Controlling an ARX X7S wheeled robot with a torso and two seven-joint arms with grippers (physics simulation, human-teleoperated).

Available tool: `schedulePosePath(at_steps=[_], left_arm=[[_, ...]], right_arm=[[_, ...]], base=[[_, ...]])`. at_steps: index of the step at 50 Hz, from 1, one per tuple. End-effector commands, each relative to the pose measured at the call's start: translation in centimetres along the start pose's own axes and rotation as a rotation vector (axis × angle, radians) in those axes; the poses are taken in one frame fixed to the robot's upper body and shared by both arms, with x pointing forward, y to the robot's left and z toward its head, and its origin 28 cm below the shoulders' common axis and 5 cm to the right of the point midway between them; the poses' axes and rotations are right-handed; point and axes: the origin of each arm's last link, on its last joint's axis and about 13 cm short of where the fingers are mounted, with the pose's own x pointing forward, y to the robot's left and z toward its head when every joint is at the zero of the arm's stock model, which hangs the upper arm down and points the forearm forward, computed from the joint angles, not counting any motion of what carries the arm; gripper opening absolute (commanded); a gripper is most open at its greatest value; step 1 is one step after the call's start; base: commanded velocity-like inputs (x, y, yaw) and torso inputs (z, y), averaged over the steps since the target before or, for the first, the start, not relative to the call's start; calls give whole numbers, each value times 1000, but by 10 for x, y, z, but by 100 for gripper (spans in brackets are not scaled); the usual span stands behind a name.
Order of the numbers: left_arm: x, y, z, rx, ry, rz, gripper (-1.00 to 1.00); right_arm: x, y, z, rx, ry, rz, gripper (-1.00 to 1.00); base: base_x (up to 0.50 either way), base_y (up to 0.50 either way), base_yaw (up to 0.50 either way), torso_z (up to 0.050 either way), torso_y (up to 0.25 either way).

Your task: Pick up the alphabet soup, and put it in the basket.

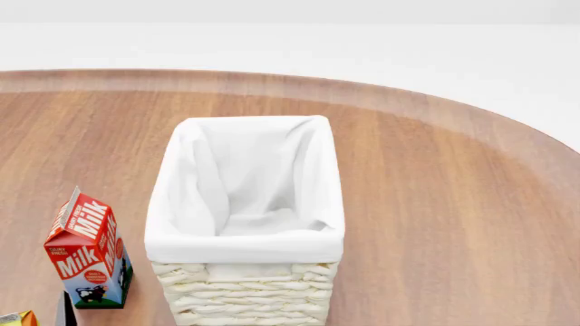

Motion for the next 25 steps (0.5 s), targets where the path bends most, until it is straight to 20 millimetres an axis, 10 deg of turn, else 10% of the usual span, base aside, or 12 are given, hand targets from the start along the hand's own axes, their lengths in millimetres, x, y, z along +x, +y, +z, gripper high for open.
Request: schedulePosePath(at_steps=[1,25], left_arm=[[0,0,-1,0,1,0,100],[2,1,0,-2,-7,9,100]], right_arm=[[0,-8,11,20,-82,-74,-100],[24,-15,51,-82,-90,-156,-100]], base=[[0,0,0,0,0],[0,0,0,0,0]])
